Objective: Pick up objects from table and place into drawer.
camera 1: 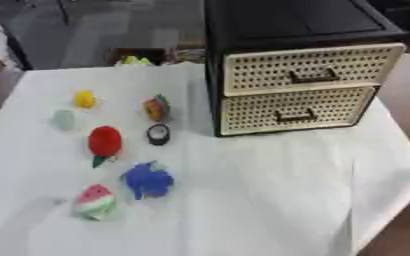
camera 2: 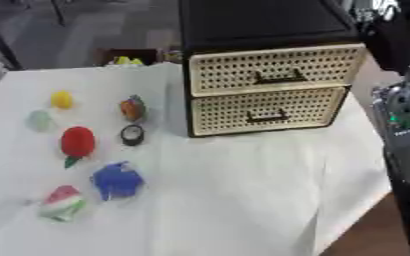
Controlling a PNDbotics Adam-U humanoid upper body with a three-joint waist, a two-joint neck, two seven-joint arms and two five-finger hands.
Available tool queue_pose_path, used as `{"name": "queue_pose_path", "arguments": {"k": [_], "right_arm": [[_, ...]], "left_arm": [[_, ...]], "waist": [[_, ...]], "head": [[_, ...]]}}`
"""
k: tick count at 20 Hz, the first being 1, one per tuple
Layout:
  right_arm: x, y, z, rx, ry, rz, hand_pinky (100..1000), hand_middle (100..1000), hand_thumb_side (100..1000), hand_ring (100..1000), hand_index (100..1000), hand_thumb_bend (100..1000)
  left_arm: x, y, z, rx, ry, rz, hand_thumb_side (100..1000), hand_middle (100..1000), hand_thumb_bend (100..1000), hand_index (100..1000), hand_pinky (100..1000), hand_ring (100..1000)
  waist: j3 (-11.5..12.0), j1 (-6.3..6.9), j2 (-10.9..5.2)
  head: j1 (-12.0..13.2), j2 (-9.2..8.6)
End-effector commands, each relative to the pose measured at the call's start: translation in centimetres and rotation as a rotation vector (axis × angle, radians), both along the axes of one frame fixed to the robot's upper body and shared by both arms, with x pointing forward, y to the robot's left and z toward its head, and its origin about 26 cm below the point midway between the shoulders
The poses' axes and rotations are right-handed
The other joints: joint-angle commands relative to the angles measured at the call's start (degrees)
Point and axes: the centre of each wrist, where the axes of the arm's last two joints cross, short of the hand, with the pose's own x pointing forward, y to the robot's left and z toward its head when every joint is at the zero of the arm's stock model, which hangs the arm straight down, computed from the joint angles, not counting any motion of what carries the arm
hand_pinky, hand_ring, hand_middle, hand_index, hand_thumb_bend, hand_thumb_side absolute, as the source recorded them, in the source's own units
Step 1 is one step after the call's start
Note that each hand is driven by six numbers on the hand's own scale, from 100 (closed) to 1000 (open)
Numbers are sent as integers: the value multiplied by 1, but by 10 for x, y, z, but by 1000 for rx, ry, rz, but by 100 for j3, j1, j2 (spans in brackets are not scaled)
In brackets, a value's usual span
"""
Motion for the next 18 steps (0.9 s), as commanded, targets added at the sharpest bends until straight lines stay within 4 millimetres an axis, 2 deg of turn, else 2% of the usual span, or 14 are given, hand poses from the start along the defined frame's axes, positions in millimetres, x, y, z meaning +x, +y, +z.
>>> {"name": "queue_pose_path", "arguments": {"k": [1, 5, 8, 14, 18], "right_arm": [[-2, -5, 17, -125, 38, -73, 127, 556, 1000, 459, 834, 410], [2, -11, 26, -284, 136, -148, 100, 537, 1000, 445, 838, 352], [6, -13, 29, -379, 202, -172, 100, 504, 1000, 415, 834, 367], [11, -14, 42, -495, 267, -116, 100, 379, 1000, 244, 829, 491], [17, -17, 48, -565, 321, -87, 100, 249, 1000, 115, 822, 595]], "left_arm": [[-1, 2, 6, 21, -25, 6, 841, 639, 100, 764, 569, 650], [-2, 2, 6, 24, -24, 4, 840, 639, 100, 764, 569, 650], [-2, 2, 6, 26, -24, 2, 839, 639, 100, 765, 569, 650], [-2, 3, 5, 27, -23, 0, 837, 640, 100, 765, 570, 650], [-2, 3, 5, 29, -22, -2, 836, 640, 100, 765, 570, 651]], "waist": [[-9, -9, -99], [-23, -14, -117], [-26, -14, -132], [-19, -14, -170], [-16, -25, -187]], "head": [[-21, 28], [-38, 22], [-47, 16], [-43, 40], [-48, 43]]}}
